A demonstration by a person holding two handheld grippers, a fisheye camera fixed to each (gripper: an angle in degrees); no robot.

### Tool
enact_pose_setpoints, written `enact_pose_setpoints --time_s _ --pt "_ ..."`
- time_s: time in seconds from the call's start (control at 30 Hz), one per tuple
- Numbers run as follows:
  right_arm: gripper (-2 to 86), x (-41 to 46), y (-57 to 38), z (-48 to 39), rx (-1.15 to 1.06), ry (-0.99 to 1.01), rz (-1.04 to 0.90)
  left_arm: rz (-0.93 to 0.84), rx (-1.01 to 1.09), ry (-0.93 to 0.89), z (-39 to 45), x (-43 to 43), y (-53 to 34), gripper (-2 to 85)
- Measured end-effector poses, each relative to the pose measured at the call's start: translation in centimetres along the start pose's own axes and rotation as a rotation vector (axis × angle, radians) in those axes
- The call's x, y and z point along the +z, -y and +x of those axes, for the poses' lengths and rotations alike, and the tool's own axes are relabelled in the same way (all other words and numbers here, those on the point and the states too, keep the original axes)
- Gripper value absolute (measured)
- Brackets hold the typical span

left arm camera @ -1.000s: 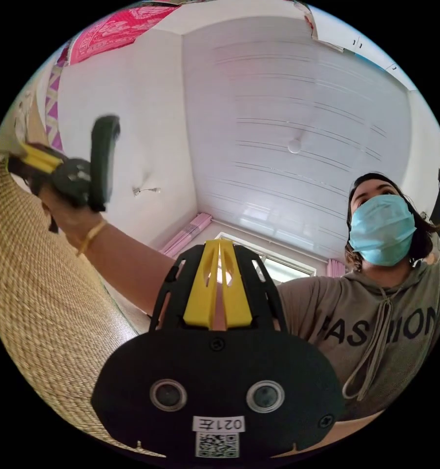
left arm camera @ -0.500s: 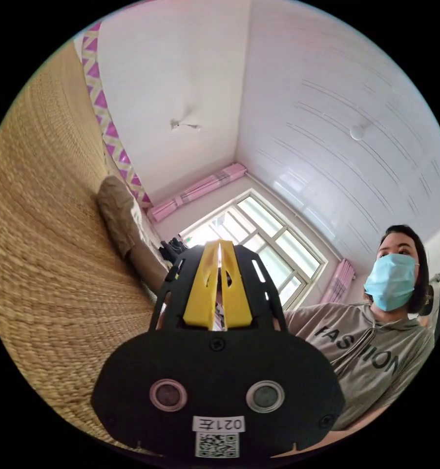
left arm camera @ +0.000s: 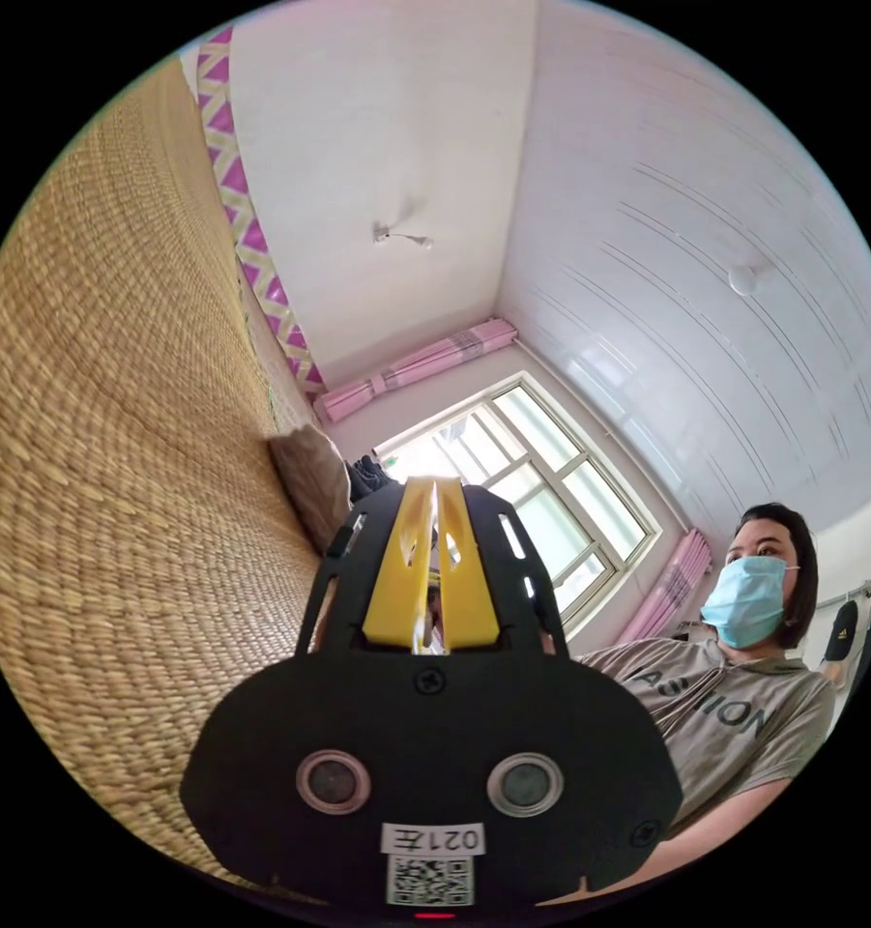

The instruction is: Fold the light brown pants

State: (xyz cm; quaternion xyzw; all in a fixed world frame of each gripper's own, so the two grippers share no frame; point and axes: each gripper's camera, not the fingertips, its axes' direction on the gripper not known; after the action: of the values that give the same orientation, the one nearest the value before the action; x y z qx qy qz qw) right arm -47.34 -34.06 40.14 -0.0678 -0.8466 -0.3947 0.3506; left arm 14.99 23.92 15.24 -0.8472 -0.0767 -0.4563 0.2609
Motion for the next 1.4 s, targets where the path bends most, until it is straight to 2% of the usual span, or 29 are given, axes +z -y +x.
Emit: enact_pose_setpoints --time_s 0.13,0.2,0.3,0.4,0.53,0.63,0.67,0.73,0.8,1.0,1.27,1.4 --pt "0.4 1.2 -7.6 0.2 0.087 0.024 -0.015 0.012 -0.001 0.009 -0.3 0.6 -0.1 -0.9" --pt "0.1 2.1 -9.7 -3.8 0.061 -0.058 -0.015 0.02 -0.009 0.017 -0.6 0.9 -0.1 -0.9" --pt "0.0 4.2 -9.6 -8.3 -0.001 -0.078 0.021 0.015 -0.016 0.017 -0.9 1.4 -0.2 -0.9" --pt "0.3 7.6 -7.6 -9.6 -0.004 -0.006 0.064 0.001 -0.029 0.011 -1.1 1.9 -0.3 -0.9" --pt "1.7 12.4 -6.1 -10.1 0.02 -0.013 0.104 -0.003 -0.036 0.009 -1.3 2.3 -0.4 -0.9" --pt "4.0 14.9 -8.4 -10.3 -0.001 0.032 0.108 -0.008 -0.043 0.009 -1.3 2.5 -0.5 -0.9" --pt "4.9 14.6 -10.5 -9.5 0.018 0.102 0.154 -0.009 -0.043 0.009 -1.2 2.6 -0.5 -0.9" --pt "6.6 13.8 -14.1 -7.1 0.096 0.196 0.243 -0.007 -0.042 0.009 -1.2 2.6 -0.6 -0.9" --pt "9.2 14.1 -18.7 -2.5 0.27 0.278 0.323 0.001 -0.044 0.017 -1.1 2.5 -0.6 -0.9" --pt "12.4 22.8 -25.4 7.3 0.635 0.357 0.247 0.001 -0.048 0.019 -0.6 2.3 -0.9 -0.9" --pt "11.1 34.8 -28.0 9.2 0.978 0.706 0.252 0.005 -0.061 0.026 0.1 1.6 -1.4 -0.9" --pt "8.4 37.7 -27.1 9.2 1.084 0.759 0.239 0.004 -0.063 0.023 0.8 1.1 -1.8 -0.9"
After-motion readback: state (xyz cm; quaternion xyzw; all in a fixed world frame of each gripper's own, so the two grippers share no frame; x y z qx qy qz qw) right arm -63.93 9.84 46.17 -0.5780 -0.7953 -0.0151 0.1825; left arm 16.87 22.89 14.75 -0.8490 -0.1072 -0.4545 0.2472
